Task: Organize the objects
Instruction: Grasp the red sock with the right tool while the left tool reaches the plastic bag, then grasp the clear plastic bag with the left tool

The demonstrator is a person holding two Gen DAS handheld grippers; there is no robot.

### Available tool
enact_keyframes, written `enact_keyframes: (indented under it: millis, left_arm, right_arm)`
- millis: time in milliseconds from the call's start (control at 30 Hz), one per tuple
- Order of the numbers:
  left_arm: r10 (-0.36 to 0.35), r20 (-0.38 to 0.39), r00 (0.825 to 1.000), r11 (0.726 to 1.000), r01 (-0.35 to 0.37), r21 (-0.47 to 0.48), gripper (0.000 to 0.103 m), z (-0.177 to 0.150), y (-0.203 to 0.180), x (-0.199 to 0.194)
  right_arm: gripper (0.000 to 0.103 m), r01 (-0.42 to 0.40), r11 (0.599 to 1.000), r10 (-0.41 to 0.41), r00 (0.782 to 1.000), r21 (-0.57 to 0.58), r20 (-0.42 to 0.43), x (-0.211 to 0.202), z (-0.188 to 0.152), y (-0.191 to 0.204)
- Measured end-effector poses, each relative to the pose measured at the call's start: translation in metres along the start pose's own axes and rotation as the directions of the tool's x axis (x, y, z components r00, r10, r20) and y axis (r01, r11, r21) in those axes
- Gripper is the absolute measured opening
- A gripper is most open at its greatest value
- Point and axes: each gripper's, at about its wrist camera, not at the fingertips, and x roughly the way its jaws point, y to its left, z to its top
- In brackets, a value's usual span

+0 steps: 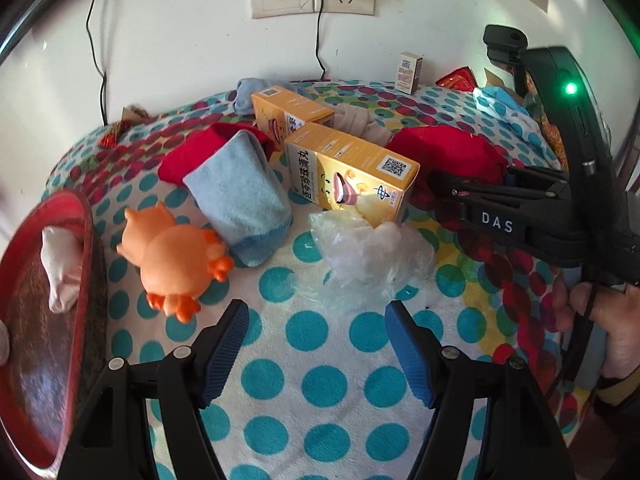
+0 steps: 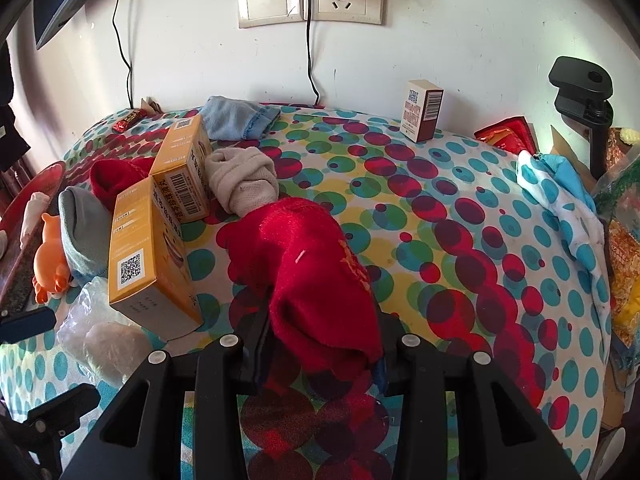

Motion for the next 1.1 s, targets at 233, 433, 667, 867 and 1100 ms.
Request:
enact_keyframes:
  millis: [233, 433, 667, 867, 1100]
  left_arm:
    - [-0.072, 0.025, 0.997, 0.997, 0.072, 0.005, 0.073, 0.016, -0.007, -0.019]
    - [-0.066, -0.032, 0.997, 0.979, 0.071, 0.19, 0.075, 0.038, -0.022, -0.003]
    - [-0.066, -0.137, 0.988, 0.964, 0.099, 0.248, 0.075, 0.039, -0.031, 0.034]
    - [-0.114, -0.089, 0.99, 0.964, 0.131, 0.23, 0.075, 0.03, -0.028, 0.033]
    - [-0.093, -0.068, 0.993, 0.963, 0.108, 0.247, 0.032, 0.026, -0.034, 0.026]
  right_arm:
    - [0.038, -0.008, 1.0, 0.008, 1.0, 0.007, 0.0, 0.0, 0.0, 0.0]
    - [0.038, -0.018, 1.0, 0.018, 1.0, 0.013, 0.001, 0.0, -0.001, -0.001]
    - [0.038, -0.021, 1.0, 0.021, 1.0, 0.015, 0.002, 0.0, -0.002, -0.001]
    - [0.038, -0.023, 1.0, 0.023, 1.0, 0.017, 0.002, 0.0, -0.002, 0.0]
    - [0.038, -0.022, 1.0, 0.022, 1.0, 0.016, 0.001, 0.0, -0.001, 0.0]
